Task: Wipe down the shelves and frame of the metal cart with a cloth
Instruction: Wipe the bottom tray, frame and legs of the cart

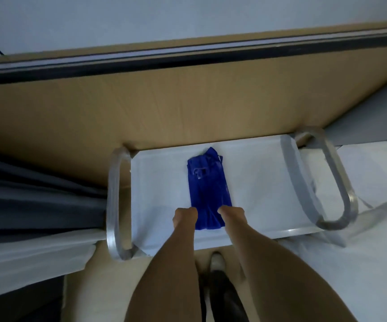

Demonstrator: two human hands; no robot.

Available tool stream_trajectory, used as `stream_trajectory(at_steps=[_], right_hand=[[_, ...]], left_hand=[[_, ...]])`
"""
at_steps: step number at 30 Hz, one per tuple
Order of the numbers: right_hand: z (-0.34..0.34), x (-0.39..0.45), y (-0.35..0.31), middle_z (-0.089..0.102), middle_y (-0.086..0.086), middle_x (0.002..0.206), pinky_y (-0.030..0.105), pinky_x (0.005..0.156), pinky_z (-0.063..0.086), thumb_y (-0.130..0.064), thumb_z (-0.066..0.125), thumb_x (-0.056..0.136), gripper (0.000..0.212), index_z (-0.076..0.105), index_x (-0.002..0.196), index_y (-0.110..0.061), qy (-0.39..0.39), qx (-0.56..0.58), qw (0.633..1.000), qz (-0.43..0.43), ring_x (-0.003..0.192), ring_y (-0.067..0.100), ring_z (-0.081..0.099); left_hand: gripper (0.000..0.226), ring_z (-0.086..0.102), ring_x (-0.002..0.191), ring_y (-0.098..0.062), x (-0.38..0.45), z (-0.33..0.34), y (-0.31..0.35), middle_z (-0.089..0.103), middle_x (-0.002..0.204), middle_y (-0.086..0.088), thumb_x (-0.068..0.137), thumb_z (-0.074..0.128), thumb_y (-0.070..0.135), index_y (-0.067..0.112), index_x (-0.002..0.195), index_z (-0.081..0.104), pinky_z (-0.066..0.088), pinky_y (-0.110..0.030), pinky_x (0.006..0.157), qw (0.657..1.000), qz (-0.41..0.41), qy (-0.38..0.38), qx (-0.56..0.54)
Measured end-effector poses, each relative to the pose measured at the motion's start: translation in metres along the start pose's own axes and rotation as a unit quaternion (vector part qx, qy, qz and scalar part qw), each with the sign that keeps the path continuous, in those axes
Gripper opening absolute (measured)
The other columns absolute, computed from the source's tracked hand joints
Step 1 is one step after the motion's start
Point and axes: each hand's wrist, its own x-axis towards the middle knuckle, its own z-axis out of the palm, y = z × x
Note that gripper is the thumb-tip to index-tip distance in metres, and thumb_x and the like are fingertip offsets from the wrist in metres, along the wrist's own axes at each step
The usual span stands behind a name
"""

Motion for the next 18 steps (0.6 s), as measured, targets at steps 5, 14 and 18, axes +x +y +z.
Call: stream_trajectory(at_steps=[5, 14, 18], right_hand=[[0.008, 0.027, 0.009, 0.061, 0.019, 0.115, 0.035, 0.07, 0.053, -0.024, 0.08, 0.078, 0.059, 0.049, 0.124, -0.003, 0.003, 0.01, 1.0, 0.019, 0.087, 0.031, 0.061], [0.001, 0.007, -0.001, 0.066, 0.022, 0.09, 0.034, 0.063, 0.061, -0.001, 0.062, 0.081, 0.022, 0.058, 0.102, -0.001, -0.08, 0.002, 0.995, 0.057, 0.068, 0.032, 0.07], [-0.02, -0.025, -0.005, 0.067, 0.02, 0.096, 0.026, 0.05, 0.054, 0.003, 0.054, 0.08, 0.016, 0.053, 0.095, -0.004, -0.109, 0.016, 0.99, 0.086, 0.064, 0.025, 0.069]], left_hand=[[0.034, 0.064, 0.087, -0.027, 0.019, 0.032, -0.017, 0.063, 0.099, -0.013, 0.081, 0.069, 0.022, 0.005, 0.109, 0.058, 0.056, -0.033, 0.075, 1.0, -0.022, -0.009, -0.01], [0.031, 0.059, 0.063, -0.026, 0.003, 0.04, -0.016, 0.065, 0.082, -0.018, 0.078, 0.057, 0.004, -0.004, 0.107, 0.06, 0.05, -0.029, 0.055, 0.994, -0.018, -0.059, -0.091], [0.027, 0.054, 0.051, -0.021, -0.035, 0.025, -0.019, 0.061, 0.069, -0.016, 0.086, 0.058, 0.003, -0.008, 0.111, 0.057, 0.043, -0.026, 0.046, 0.986, -0.038, -0.098, -0.128]])
